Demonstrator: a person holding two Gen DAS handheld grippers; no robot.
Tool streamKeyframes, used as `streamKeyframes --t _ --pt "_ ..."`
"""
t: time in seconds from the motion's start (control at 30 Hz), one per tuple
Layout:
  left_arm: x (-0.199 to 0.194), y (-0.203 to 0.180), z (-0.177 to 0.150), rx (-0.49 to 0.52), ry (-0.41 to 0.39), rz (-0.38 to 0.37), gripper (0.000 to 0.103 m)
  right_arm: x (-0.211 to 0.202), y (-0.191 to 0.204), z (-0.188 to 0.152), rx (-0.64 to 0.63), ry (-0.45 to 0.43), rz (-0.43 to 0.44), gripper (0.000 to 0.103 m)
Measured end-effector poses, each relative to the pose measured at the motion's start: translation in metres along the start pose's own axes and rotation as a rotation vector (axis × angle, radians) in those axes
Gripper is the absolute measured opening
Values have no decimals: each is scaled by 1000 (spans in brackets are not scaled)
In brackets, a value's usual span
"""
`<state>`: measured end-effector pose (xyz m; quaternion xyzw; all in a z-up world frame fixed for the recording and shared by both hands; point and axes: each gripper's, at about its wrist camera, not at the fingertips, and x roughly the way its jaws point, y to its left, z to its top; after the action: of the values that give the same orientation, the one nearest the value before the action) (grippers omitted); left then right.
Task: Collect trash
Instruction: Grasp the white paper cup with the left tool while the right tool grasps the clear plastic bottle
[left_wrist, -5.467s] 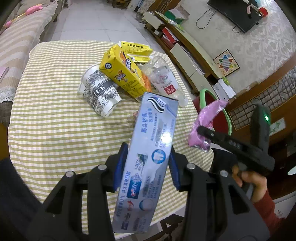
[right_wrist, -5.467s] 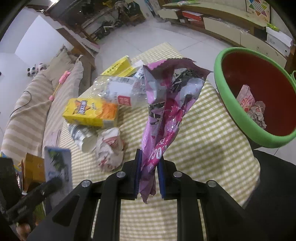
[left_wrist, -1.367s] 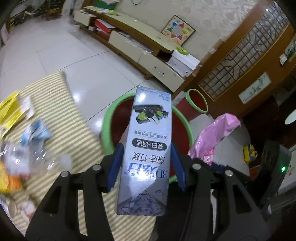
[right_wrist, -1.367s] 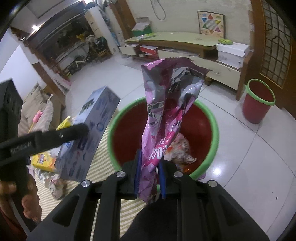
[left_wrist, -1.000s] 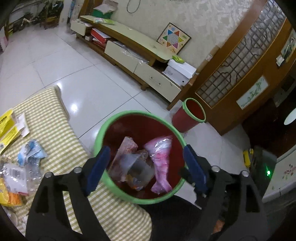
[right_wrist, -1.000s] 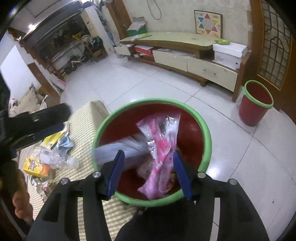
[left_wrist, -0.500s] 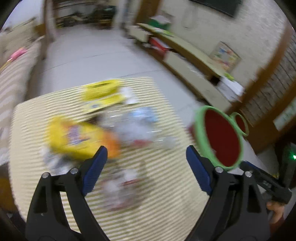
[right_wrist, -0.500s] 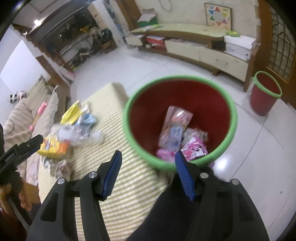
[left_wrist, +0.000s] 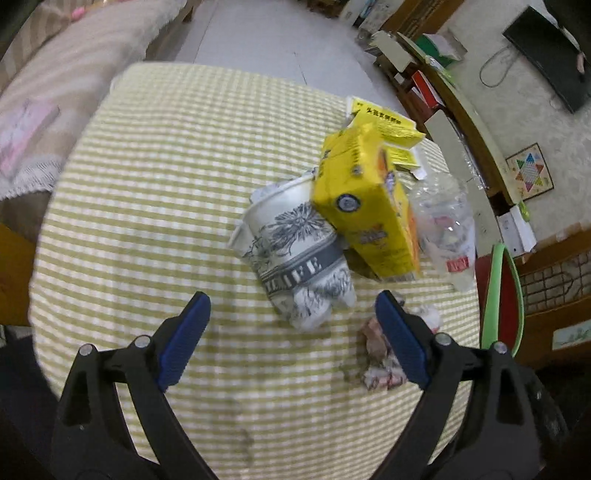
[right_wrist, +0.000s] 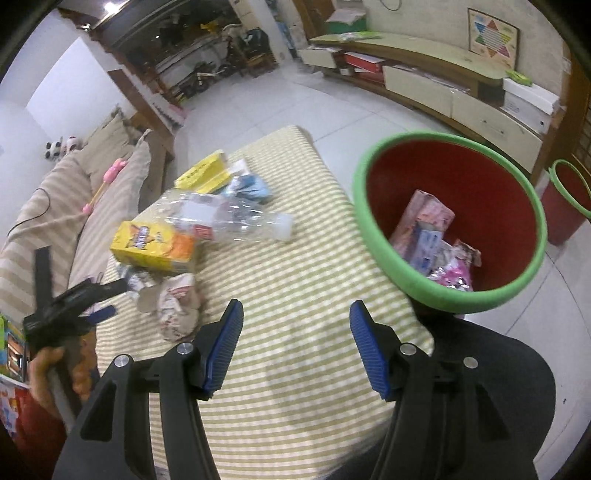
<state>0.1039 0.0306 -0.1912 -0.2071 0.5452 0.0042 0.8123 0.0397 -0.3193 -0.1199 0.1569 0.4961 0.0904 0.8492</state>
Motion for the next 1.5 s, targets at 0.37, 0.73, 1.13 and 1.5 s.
streamKeyframes --t 0.37,0.73,1.13,1.5 --pt "9 6 1 11 16 -78 43 9 40 1 -146 47 -7 60" --pt "-48 48 -79 39 59 -92 43 96 99 65 -458 86 -88 76" --pt "-52 71 -90 -46 57 -141 56 192 125 74 -721 218 -292 68" --pt "-42 63 -84 -50 69 -148 70 162 118 68 -606 188 -167 19"
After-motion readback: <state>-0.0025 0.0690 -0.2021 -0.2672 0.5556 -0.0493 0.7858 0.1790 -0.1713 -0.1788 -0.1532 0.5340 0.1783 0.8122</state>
